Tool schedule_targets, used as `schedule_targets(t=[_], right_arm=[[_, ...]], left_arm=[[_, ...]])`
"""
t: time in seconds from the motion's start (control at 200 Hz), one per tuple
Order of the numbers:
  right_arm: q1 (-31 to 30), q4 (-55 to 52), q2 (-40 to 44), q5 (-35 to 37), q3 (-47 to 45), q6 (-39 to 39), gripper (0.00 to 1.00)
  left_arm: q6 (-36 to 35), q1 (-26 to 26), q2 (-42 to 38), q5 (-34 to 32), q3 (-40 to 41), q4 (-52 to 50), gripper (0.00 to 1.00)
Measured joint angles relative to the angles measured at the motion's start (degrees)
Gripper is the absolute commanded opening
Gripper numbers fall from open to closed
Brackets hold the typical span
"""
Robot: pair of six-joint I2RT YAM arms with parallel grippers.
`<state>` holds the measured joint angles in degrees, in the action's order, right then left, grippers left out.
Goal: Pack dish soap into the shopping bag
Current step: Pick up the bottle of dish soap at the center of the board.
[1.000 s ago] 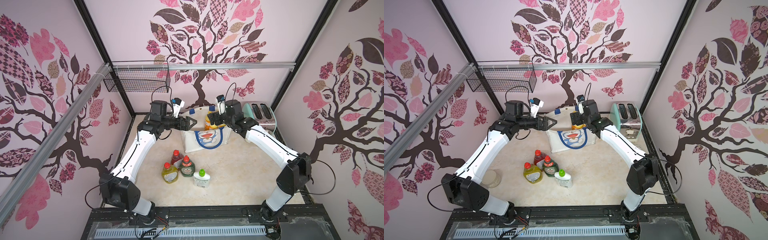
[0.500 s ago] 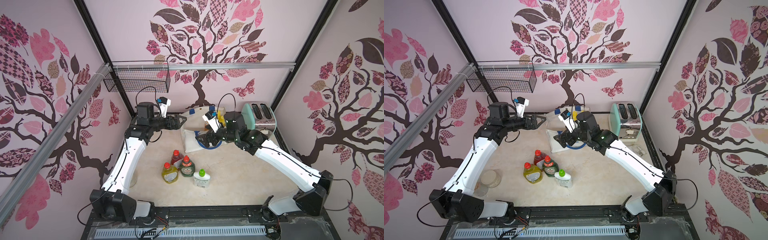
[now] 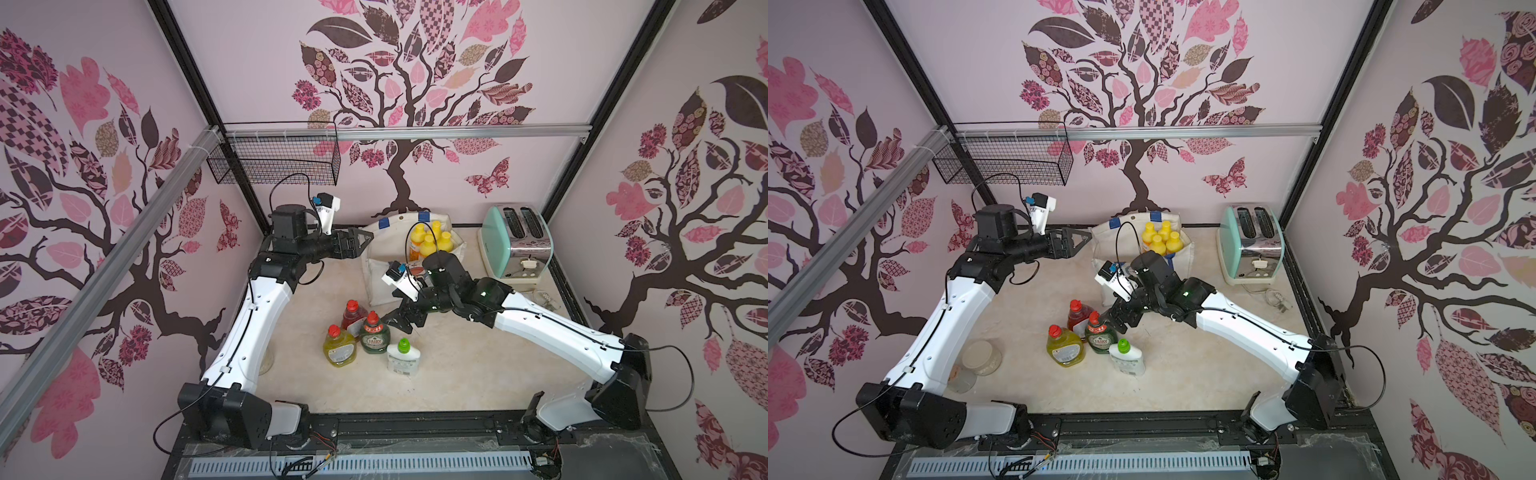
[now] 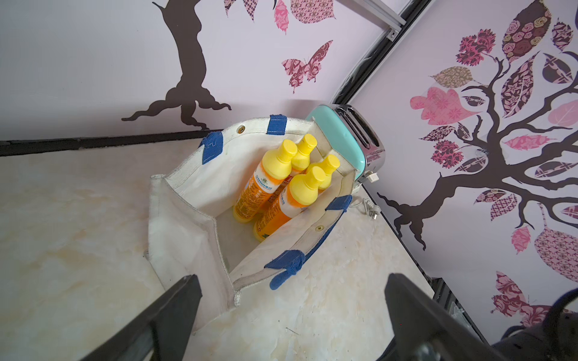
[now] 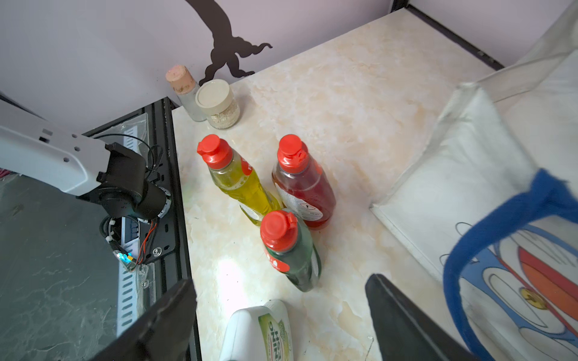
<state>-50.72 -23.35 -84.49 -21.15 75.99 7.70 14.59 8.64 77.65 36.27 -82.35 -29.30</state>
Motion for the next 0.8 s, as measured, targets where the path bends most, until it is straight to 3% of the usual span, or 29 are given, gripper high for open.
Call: schedule_targets(t=[0.8], right_arm=[[-2.58,3.26,-8.55,0.5,0.59,-0.24,0.77]], left_arm=[[0.39,-0.04,0.0,0.31,0.87,0.94,0.98]])
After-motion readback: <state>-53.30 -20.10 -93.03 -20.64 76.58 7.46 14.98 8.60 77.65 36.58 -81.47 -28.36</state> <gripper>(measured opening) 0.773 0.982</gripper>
